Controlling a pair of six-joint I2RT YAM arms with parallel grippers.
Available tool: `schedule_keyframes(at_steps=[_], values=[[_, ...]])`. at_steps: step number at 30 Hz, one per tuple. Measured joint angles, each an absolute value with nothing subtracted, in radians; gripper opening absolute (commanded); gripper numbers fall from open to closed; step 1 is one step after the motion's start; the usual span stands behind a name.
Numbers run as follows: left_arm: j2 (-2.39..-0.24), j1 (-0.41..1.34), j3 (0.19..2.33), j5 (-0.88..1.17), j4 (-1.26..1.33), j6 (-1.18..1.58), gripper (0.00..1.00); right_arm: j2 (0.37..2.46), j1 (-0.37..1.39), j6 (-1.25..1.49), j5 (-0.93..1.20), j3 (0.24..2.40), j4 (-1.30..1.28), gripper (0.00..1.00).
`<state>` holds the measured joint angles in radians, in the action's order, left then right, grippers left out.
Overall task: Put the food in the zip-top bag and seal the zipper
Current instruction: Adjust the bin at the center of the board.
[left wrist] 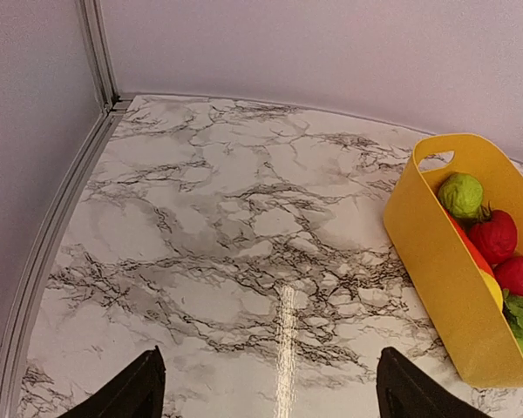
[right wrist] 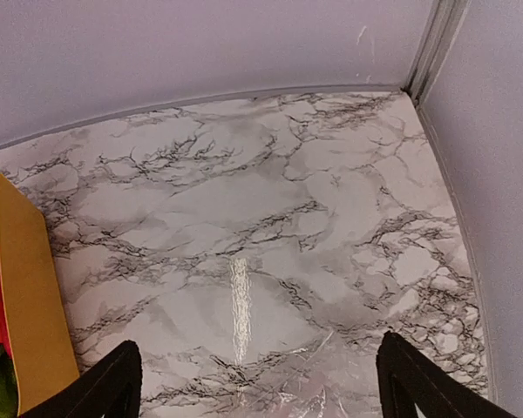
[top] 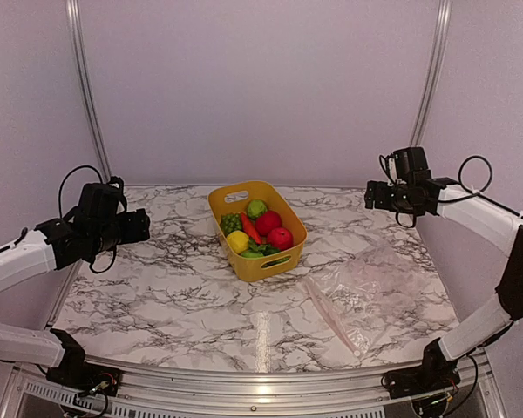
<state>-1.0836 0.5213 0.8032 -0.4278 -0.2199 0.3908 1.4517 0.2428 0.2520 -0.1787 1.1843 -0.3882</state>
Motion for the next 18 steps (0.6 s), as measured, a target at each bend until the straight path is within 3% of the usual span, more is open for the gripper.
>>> schedule_keyframes(at_steps=[3, 11, 18], values=[[-1.084, 0.517, 0.768, -0.418, -0.219, 0.427, 0.9, 1.451, 0.226, 0.263, -0.183, 1.159, -0.418, 0.96], [-1.08, 0.511, 0.723, -0.346, -0.215, 0.465, 0.84, 1.394, 0.238, 0.233, -0.068, 1.099, -0.419, 0.82], [-1.039, 0.509, 0.723, -0.259, -0.238, 0.46, 0.78, 1.486, 0.402, 0.178, -0.038, 1.262, -0.446, 0.76]])
